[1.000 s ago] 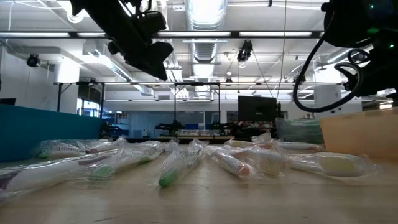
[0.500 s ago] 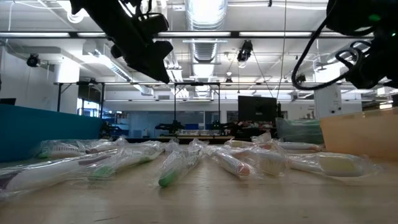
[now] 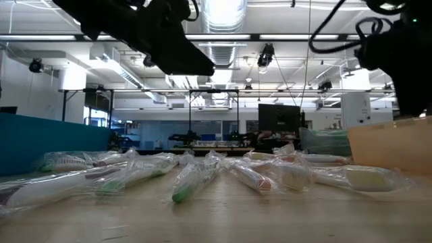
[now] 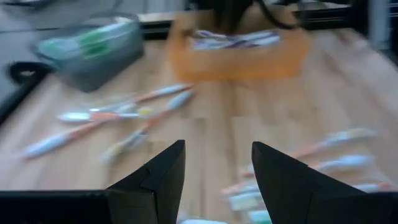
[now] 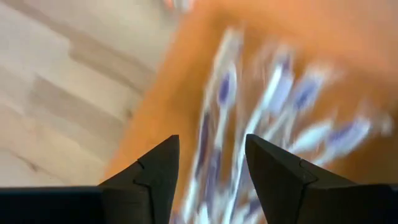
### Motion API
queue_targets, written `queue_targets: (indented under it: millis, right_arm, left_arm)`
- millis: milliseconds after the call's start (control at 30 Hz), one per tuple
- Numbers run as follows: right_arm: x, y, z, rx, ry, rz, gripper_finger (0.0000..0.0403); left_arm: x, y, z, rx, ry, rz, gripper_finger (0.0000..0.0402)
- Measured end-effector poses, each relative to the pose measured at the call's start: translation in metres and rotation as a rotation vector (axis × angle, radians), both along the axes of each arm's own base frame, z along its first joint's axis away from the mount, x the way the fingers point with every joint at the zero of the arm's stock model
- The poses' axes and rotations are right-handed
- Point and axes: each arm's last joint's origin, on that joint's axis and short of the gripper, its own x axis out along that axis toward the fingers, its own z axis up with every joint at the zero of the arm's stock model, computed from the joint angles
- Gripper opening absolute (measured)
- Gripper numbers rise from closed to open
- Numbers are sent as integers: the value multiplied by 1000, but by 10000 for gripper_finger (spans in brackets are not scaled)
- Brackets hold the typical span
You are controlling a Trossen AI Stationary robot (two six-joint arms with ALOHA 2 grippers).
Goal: Pick & Place Toothbrushes
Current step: Put the green toothbrush into the black bin
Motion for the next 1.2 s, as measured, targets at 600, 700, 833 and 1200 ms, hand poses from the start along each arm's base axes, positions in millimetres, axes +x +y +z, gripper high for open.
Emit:
queue_targets:
  millis: [600,700,833,1200]
  right_arm:
    - [29,-6,38,-594,-371,235,116]
    - [31,-6,39,-598,-388,241,109]
    - [31,-6,39,-597,-391,241,105]
    - [32,-5,39,-593,-401,236,133]
  left_arm:
    - [-22,-46,-25,-287,277,15,190]
    - [-26,-59,-26,-348,283,70,190]
    - [-31,-69,-27,-355,278,131,190]
    - [-28,-74,-52,-421,323,366,190]
